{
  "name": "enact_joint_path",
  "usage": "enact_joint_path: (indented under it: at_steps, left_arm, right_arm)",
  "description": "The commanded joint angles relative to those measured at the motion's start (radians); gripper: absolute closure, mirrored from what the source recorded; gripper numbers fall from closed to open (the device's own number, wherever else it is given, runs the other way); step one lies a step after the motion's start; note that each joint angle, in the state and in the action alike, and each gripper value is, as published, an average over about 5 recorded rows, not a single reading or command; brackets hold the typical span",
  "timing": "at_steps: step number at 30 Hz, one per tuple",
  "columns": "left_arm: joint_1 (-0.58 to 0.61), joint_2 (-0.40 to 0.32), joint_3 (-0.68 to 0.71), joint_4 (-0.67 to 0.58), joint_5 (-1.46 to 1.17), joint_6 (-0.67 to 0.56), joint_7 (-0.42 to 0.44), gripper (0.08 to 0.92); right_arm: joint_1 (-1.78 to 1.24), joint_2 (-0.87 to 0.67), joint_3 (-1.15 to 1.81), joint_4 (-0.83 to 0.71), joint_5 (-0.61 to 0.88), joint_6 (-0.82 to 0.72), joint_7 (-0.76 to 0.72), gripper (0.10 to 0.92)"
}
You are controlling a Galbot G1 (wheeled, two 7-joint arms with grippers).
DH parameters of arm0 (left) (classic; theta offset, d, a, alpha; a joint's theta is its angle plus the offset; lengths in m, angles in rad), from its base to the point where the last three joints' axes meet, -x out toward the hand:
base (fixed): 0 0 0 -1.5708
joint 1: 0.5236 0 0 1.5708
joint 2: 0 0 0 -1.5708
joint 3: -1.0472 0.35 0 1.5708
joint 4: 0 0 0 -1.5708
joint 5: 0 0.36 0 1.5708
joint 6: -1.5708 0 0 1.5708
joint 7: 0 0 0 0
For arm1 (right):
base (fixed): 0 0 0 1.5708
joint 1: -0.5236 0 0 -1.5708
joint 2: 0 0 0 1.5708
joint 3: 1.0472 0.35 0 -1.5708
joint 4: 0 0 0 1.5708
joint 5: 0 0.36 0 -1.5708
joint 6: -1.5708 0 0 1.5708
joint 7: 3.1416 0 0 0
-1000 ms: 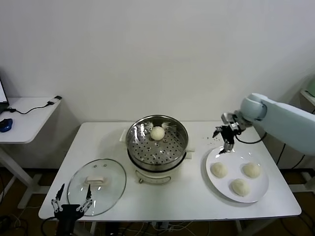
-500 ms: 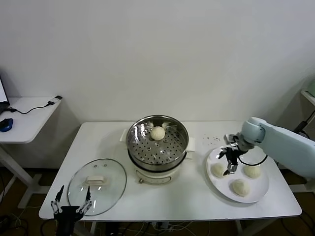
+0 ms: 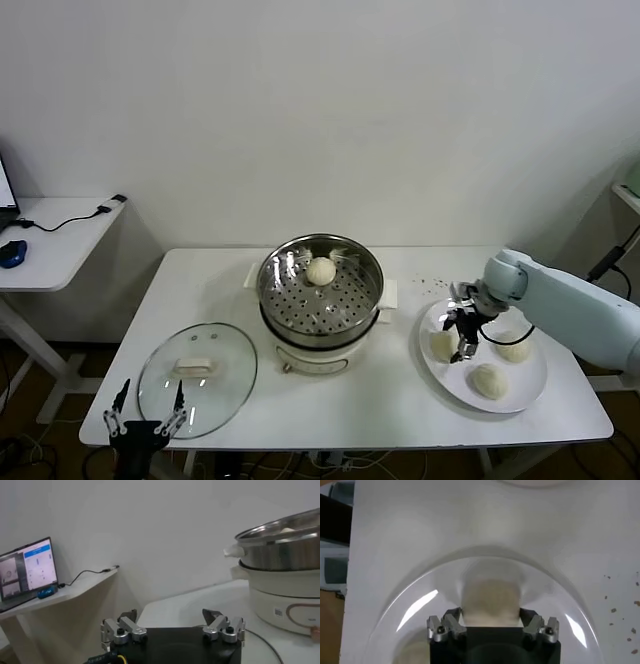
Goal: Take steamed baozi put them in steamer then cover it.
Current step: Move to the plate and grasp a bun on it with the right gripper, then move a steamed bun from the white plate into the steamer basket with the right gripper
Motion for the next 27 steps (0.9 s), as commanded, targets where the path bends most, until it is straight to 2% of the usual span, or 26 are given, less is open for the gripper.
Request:
enact_joint_path:
  at_steps: [1,8,15,21,27]
  left_arm:
    - [0.001,-0.001,0.002,0.0,0.001,0.0,0.0,0.177]
    - [-0.002,-0.001,0.006,0.0,0.001,0.0,0.001,0.177]
    - [-0.001,0.01,0.021,0.0,0.001,-0.005,0.001,0.177]
    - [-0.001,0.028,0.026,-0.007,-0.001,-0.008,0.001,0.177]
    - [0.006,0.028,0.039,-0.009,-0.002,-0.011,-0.004,0.177]
  right_arm:
    - [-0.014,0.009,0.014,-0.017,-0.001,0.002,-0.002,0.299]
    - [0.084,-0.034,-0.025,0.027,0.081,-0.004,0.001,0.313]
    - [0.473,-0.057,-0.3,0.058,0.29,-0.002,-0.023,0.313]
    - [0.819,0.065,-0.569,0.016,0.518,0.009,-0.044,0.313]
    - [0.922,0.24,-0.658,-0.006,0.696,-0.019,-0.036,0.308]
